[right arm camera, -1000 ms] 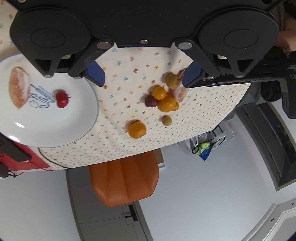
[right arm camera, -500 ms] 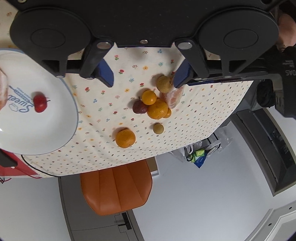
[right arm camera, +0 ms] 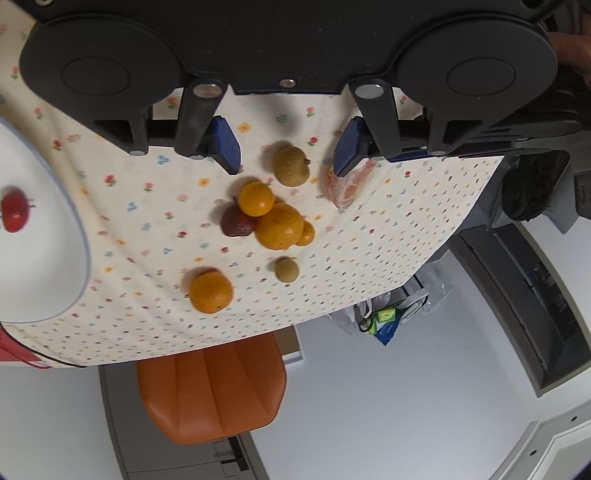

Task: Organize fruits
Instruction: 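Grasp a second pomelo segment with the left tool while the right grasps a yellow-green fruit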

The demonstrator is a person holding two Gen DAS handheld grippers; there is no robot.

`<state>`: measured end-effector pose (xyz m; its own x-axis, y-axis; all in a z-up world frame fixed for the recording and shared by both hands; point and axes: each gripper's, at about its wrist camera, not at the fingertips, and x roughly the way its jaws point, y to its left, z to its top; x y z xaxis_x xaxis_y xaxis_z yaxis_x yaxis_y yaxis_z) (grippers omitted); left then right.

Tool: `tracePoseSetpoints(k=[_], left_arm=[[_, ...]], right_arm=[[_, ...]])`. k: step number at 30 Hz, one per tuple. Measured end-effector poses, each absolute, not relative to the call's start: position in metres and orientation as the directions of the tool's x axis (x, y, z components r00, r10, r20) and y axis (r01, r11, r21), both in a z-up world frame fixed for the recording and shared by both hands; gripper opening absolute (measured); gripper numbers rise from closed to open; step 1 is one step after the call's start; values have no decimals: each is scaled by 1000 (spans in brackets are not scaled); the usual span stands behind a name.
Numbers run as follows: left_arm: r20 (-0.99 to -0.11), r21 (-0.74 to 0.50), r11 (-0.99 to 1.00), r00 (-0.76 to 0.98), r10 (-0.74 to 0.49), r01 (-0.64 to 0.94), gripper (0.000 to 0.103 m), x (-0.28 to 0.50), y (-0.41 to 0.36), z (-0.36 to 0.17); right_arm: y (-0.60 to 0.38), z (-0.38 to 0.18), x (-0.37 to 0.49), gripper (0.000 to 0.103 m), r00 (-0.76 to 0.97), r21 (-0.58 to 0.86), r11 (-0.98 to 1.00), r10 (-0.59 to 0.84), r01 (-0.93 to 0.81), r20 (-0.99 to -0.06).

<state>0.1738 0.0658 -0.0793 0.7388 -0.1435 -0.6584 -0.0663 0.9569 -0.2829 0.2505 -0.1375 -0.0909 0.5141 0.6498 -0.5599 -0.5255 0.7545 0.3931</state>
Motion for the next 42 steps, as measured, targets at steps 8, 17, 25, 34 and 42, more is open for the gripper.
tracePoseSetpoints(k=[8, 17, 25, 34, 42], left_arm=[[-676, -277, 954, 729, -106, -118, 30, 161, 80, -78], [-655, -300, 938, 752, -71, -173, 37, 166, 92, -71], [-646, -290, 943, 760, -67, -164, 58, 179, 77, -73], [-657, -229, 960, 754, -28, -163, 58, 195, 59, -79], [-681, -148, 976, 732, 17, -160, 55, 195, 50, -87]], right_arm=[[-118, -92, 254, 53, 504, 384, 742, 661, -549, -556], [-107, -99, 261, 24, 505, 363, 751, 647, -552, -571], [-127, -100, 258, 23, 504, 391, 747, 657, -538, -561], [-146, -95, 255, 23, 530, 389, 762, 643, -518, -554], [-152, -99, 252, 23, 543, 377, 780, 620, -499, -566]])
